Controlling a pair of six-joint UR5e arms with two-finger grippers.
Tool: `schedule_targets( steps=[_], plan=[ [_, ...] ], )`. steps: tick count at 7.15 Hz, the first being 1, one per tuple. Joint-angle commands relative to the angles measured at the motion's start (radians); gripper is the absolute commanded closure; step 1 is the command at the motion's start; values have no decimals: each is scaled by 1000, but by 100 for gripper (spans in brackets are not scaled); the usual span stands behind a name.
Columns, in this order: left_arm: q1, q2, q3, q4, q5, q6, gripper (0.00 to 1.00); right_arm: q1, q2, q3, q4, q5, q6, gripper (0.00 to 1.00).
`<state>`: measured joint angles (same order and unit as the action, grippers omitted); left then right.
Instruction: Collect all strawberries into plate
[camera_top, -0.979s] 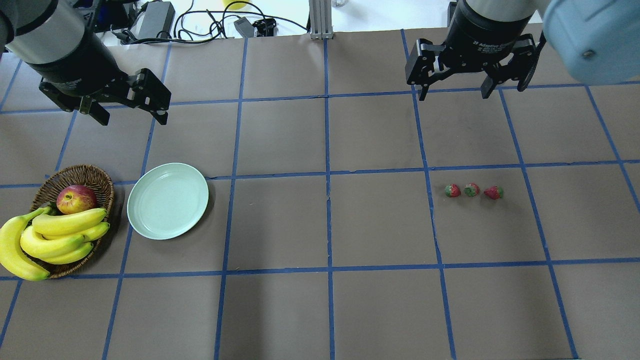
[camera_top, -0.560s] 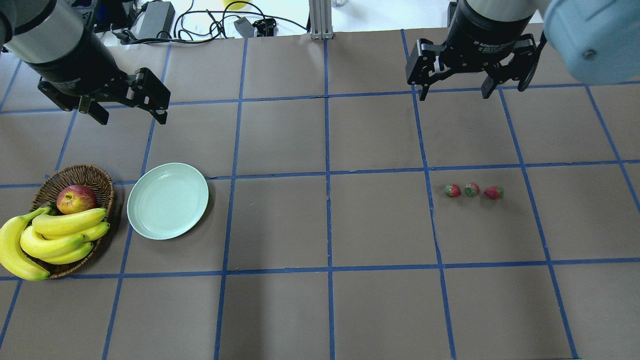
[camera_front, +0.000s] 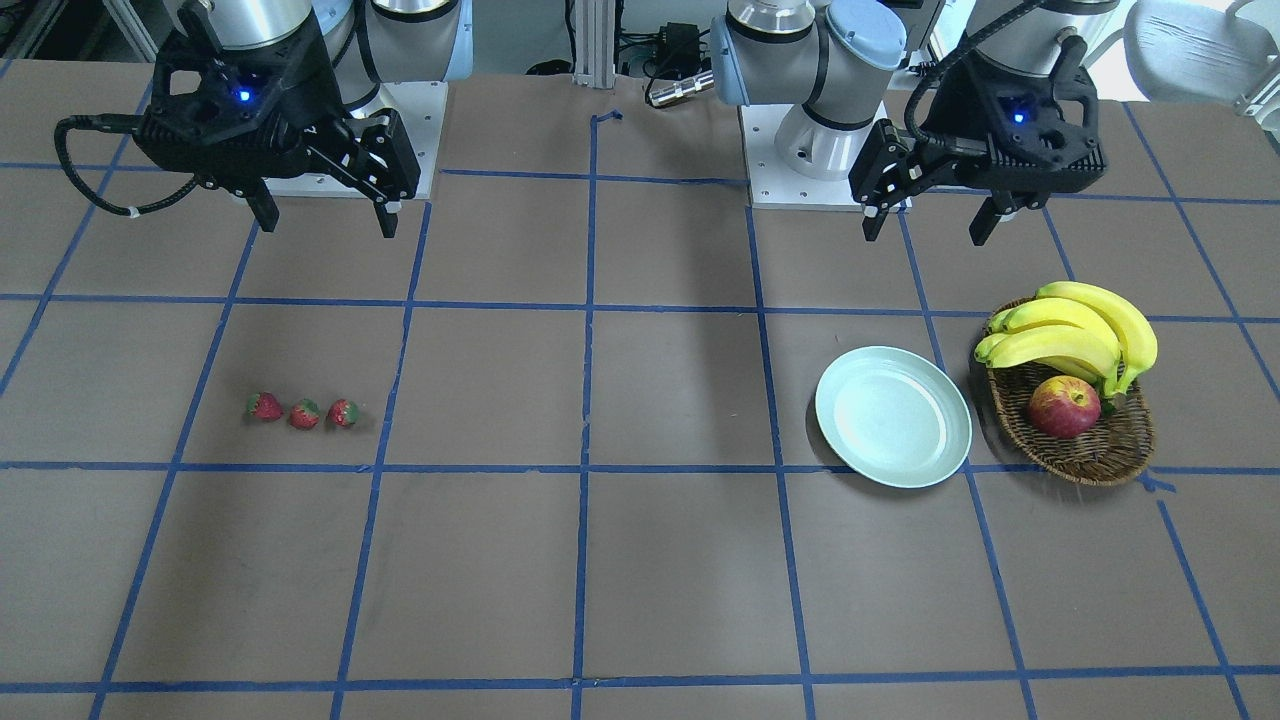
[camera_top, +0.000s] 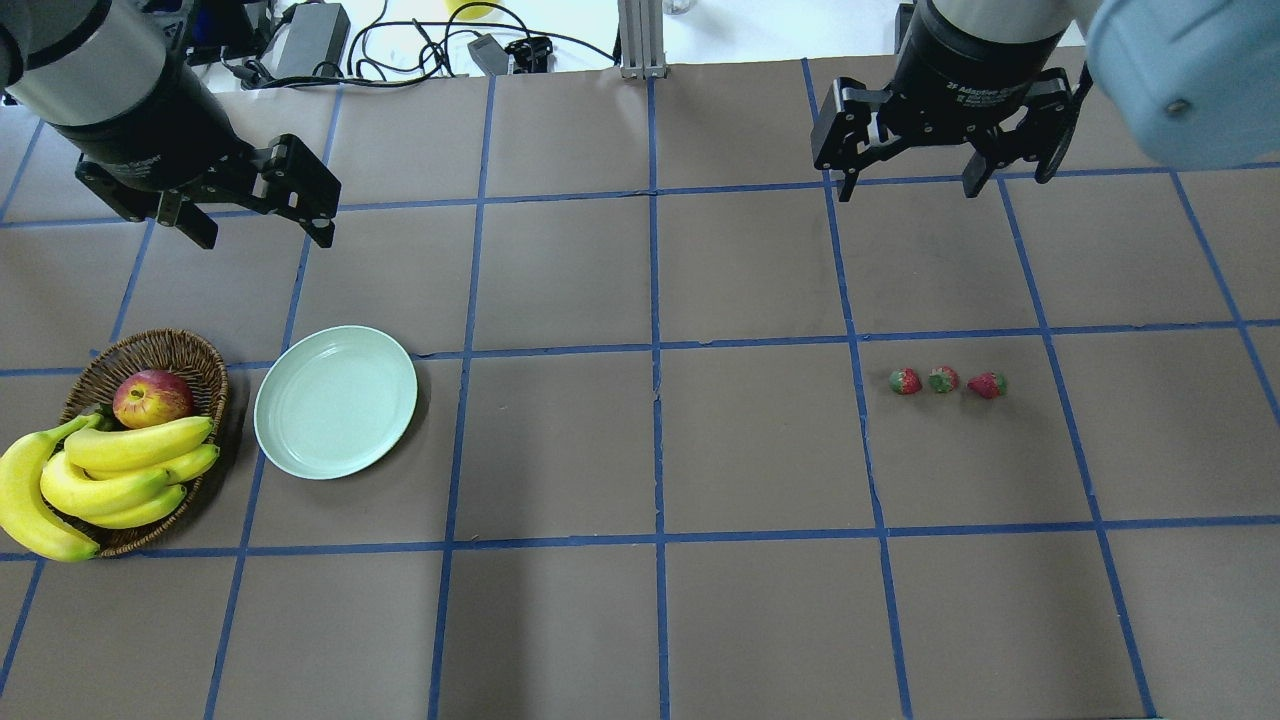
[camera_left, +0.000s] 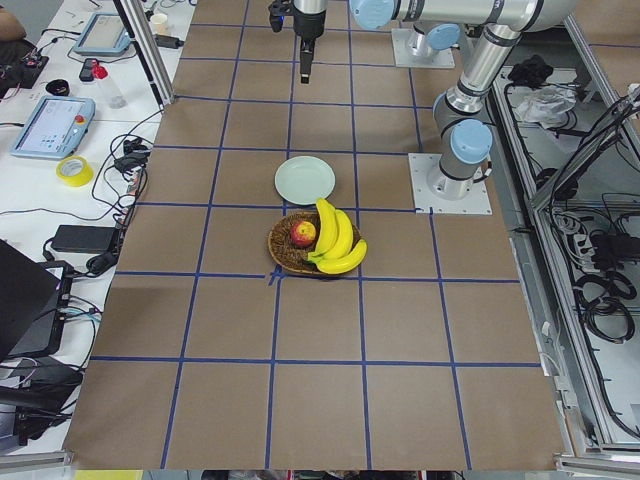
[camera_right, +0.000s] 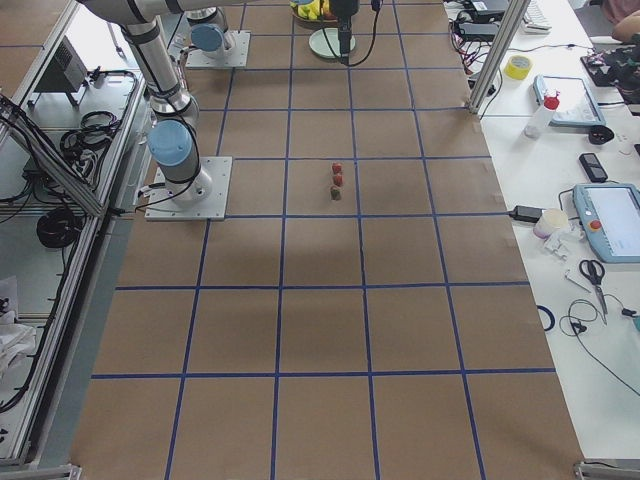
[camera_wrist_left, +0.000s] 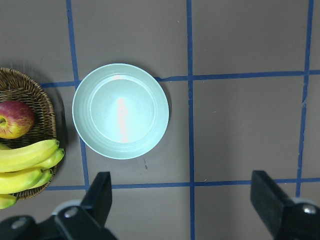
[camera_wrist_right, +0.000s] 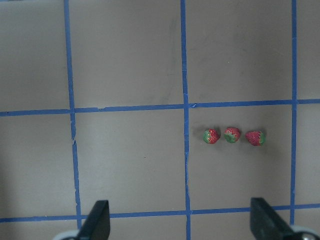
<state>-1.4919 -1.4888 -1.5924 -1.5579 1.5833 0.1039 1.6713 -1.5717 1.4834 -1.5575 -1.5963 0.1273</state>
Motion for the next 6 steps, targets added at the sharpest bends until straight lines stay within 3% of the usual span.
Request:
schedule_targets(
  steps=[1, 6],
  plan=[
    [1, 1, 2, 1, 1, 0, 0, -1, -1, 0, 1, -1, 0, 0],
    [1, 16, 6, -1, 7, -1, 0, 1, -1, 2, 2, 1, 0, 0]
  ],
)
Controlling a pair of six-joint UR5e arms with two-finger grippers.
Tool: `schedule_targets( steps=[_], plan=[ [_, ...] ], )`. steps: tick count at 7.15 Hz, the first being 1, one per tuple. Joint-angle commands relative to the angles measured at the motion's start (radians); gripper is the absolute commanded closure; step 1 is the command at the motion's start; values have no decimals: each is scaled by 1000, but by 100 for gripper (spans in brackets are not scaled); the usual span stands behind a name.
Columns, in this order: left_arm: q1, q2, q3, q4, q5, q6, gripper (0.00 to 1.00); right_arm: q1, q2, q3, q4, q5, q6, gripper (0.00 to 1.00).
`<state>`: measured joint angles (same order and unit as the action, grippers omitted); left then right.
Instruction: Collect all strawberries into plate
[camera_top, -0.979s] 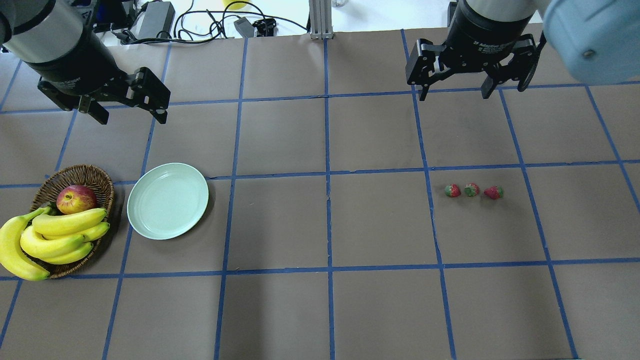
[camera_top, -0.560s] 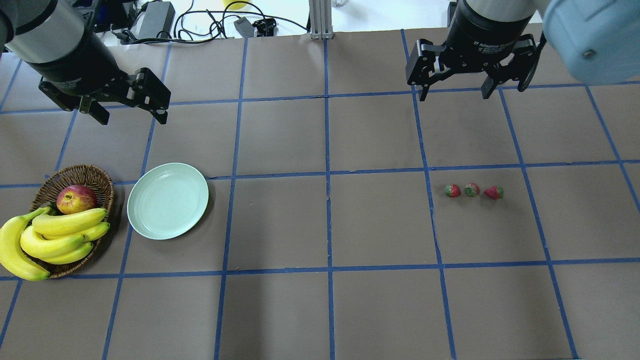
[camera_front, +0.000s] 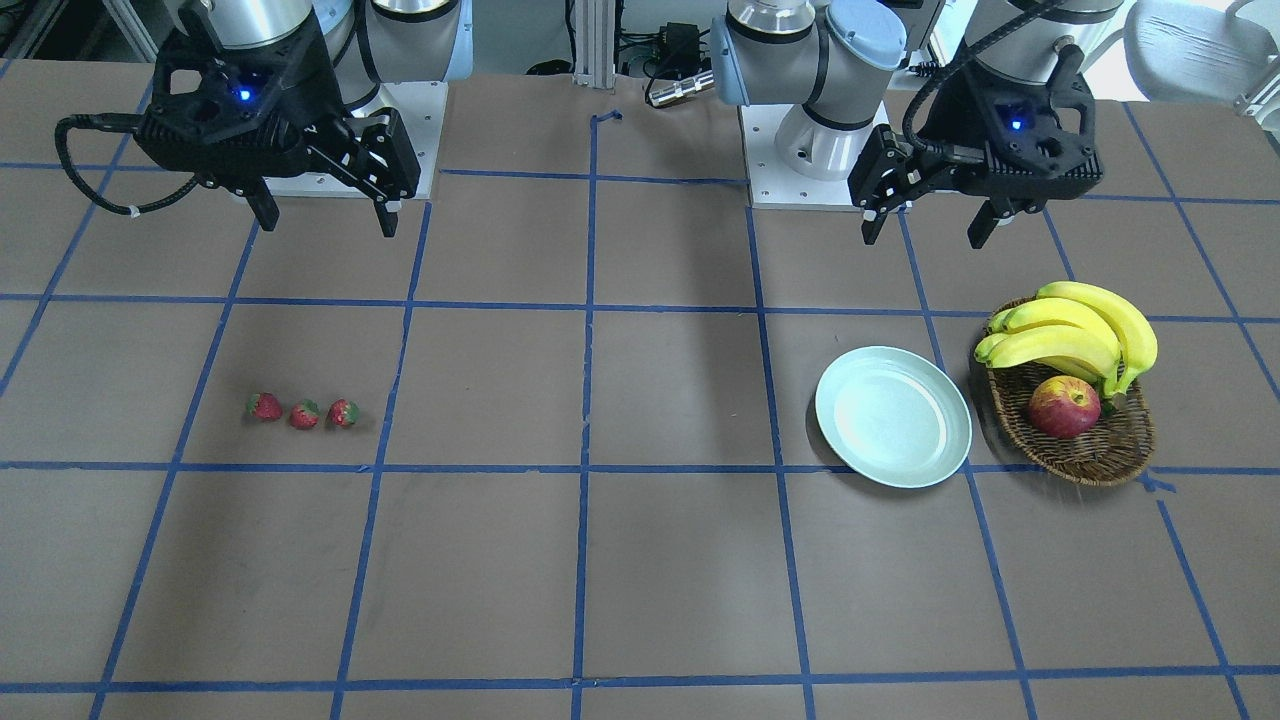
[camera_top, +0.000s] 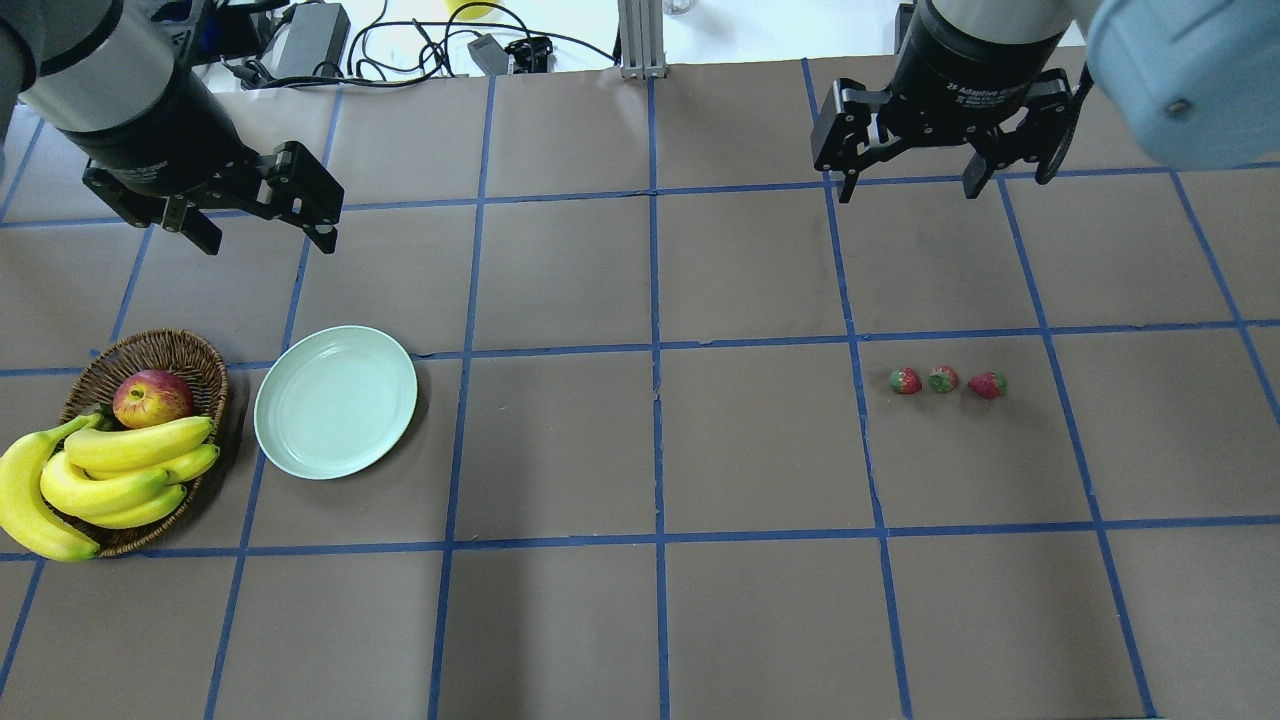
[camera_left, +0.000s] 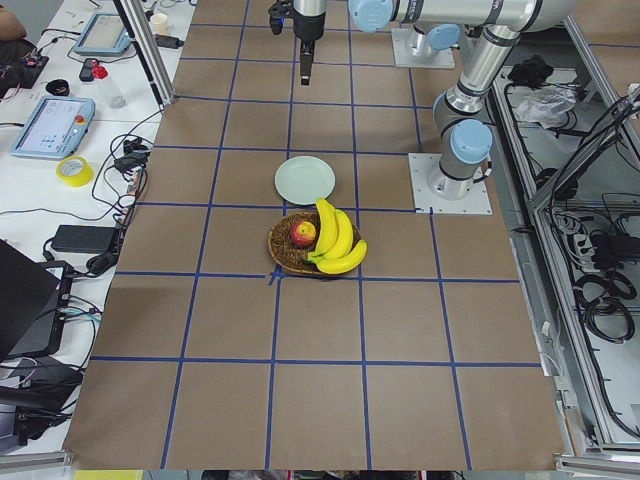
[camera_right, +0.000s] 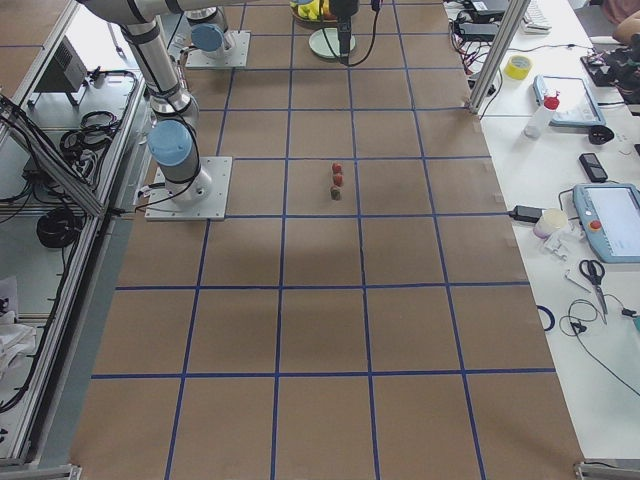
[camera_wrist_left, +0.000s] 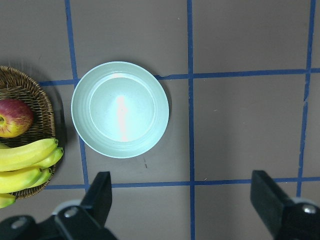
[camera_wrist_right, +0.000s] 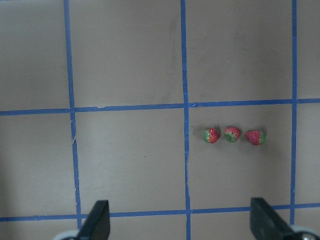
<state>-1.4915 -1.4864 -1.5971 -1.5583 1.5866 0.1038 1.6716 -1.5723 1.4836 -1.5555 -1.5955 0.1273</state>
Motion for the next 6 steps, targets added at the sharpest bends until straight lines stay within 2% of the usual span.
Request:
schedule_targets(
  steps=[1, 6],
  plan=[
    [2, 14, 6, 0, 18, 2, 0, 0, 0, 1, 0, 0, 0, 0],
    [1, -18, -12, 30, 3, 4, 0, 0, 0, 3, 0, 0, -2, 0]
  ],
)
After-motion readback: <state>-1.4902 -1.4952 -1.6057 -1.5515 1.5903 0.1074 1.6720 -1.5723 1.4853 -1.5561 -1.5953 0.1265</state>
